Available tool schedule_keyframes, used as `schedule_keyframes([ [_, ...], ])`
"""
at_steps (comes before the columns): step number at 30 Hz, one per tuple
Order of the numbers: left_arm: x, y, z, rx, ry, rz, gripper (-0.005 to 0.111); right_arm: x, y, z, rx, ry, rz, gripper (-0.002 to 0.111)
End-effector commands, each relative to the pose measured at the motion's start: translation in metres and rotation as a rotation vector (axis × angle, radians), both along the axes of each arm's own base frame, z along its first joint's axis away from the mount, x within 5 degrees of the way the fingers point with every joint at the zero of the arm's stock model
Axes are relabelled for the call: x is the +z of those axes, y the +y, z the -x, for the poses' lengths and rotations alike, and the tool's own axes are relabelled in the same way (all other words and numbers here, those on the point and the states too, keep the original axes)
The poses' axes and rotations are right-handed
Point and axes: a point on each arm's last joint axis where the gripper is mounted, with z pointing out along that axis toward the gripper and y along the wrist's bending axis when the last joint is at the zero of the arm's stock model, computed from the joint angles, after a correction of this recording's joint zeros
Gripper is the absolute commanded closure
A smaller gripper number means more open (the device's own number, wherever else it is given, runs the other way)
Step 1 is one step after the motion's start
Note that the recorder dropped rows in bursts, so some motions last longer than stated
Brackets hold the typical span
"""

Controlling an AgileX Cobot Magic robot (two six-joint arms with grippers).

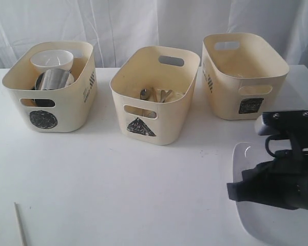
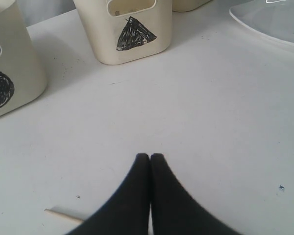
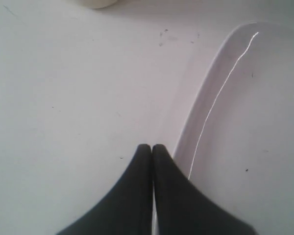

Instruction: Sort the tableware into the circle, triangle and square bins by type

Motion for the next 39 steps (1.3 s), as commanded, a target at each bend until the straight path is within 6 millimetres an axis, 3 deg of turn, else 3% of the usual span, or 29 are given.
schedule_keyframes([
  [1, -0.001, 0.0, 0.0, -0.003, 0.003, 0.006, 0.107, 0.014, -0.009, 0.025, 0.005, -0.123, -0.031, 0.108],
  [9, -0.001, 0.0, 0.0, -0.003, 0.003, 0.006, 0.107, 0.033, -0.025, 0.069, 0.005, -0.373, -0.11, 0.108],
  [16, -0.001, 0.0, 0.0, -0.003, 0.003, 0.006, 0.107, -0.002, -0.038, 0.098, -0.045, -0.443, -0.129, 0.108],
  [23, -0.001, 0.0, 0.0, -0.003, 0.003, 0.006, 0.107, -0.025, -0.047, 0.11, -0.129, -0.502, -0.125, 0.108],
  [39, -0.001, 0.0, 0.0, -0.003, 0.003, 0.006, 0.107, -0.027, -0.05, 0.12, -0.142, -0.52, -0.126, 0.108],
])
